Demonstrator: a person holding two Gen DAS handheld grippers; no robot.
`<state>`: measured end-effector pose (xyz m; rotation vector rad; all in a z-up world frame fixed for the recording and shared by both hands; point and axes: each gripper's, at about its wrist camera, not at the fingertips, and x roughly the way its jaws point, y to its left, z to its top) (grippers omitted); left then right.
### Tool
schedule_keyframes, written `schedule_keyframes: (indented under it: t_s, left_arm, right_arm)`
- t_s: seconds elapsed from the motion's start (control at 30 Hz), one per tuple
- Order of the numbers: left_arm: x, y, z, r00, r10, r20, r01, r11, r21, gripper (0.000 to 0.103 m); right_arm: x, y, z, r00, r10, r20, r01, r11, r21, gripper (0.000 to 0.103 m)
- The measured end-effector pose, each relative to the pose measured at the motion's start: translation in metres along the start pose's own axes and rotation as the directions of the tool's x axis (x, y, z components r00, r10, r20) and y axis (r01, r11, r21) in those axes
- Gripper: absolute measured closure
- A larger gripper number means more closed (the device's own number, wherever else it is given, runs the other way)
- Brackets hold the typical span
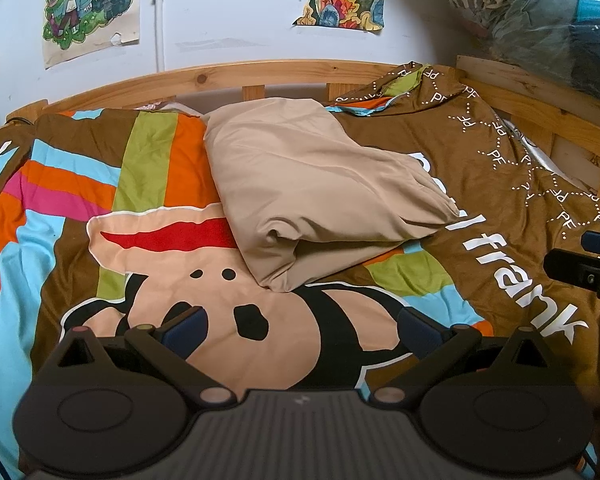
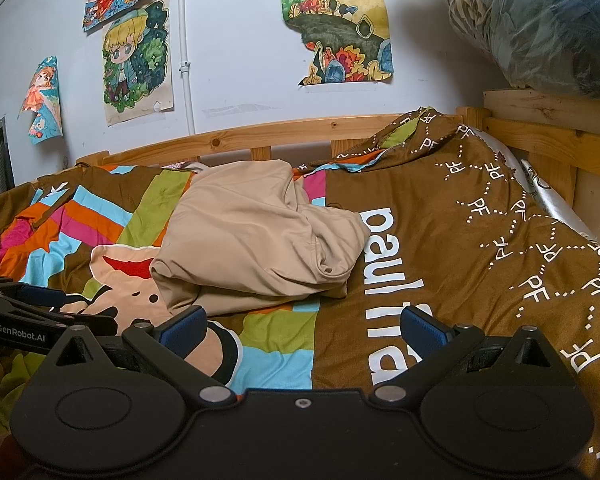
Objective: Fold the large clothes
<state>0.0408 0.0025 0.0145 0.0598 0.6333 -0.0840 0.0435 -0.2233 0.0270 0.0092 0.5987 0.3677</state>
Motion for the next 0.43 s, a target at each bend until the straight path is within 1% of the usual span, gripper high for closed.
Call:
schedule_keyframes:
  t_s: [0.43]
  left_arm:
    - [0.0008, 0.0009, 0.0002, 1.000, 0.004, -0.003, -0.004, 1.000, 0.001, 0.001]
  right_arm:
    - [0.0003, -0.0002, 0.0002, 1.000, 0.000, -0.001, 0.000, 1.000, 0.001, 0.001]
